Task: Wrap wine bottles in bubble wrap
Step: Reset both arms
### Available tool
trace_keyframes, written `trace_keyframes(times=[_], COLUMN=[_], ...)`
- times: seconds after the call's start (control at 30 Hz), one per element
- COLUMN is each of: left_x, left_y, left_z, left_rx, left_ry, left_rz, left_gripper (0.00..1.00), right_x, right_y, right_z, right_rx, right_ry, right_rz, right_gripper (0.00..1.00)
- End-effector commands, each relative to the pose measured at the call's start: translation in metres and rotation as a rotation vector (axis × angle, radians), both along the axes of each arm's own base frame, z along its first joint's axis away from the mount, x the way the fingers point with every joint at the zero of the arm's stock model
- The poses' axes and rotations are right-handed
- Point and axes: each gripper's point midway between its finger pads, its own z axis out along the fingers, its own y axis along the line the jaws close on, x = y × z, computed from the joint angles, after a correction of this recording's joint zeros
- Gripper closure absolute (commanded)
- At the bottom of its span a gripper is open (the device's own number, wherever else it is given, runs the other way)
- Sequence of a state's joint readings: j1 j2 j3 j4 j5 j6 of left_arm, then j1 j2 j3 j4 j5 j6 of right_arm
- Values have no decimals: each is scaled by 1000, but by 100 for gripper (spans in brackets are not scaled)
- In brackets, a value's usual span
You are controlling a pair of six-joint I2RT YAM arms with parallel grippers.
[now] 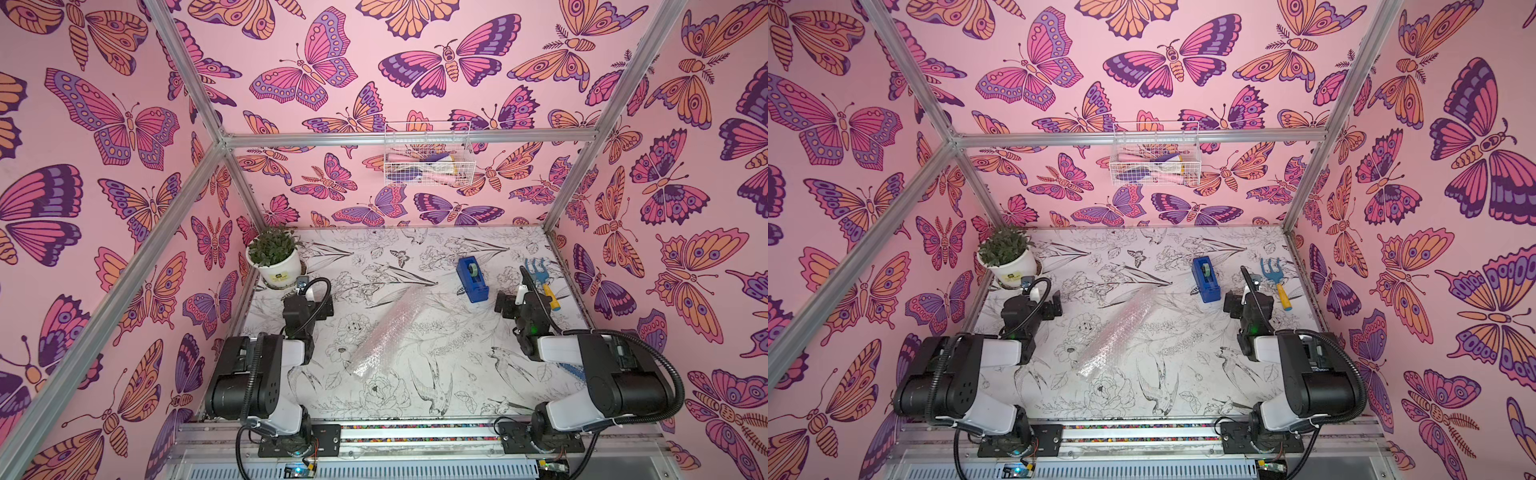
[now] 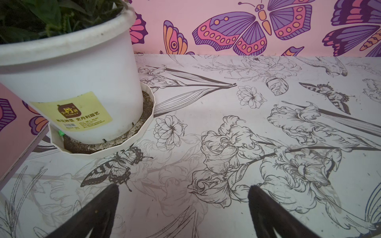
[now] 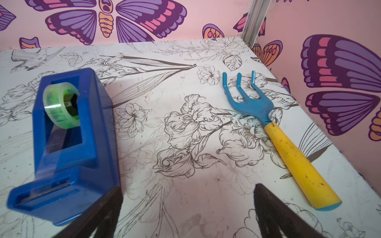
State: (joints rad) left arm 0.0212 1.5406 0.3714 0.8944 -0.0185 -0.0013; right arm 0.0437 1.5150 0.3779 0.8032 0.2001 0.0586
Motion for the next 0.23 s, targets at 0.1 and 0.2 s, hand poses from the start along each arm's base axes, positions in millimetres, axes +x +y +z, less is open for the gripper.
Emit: trace_keyframes(times=[0.1,0.2], left_x=[1,1], left_y=[-2,-3], left_z=[-2,-1], left_rx=[13,13], left_ry=[1,1], left_rz=[-11,-12], left_gripper=[2,2], right_x=[7,7], right_y=[-1,-1], right_z=[14,14], right_rx=[9,9], right_ry=[-42,-41], right_rz=[-3,-3], right_gripper=[1,1])
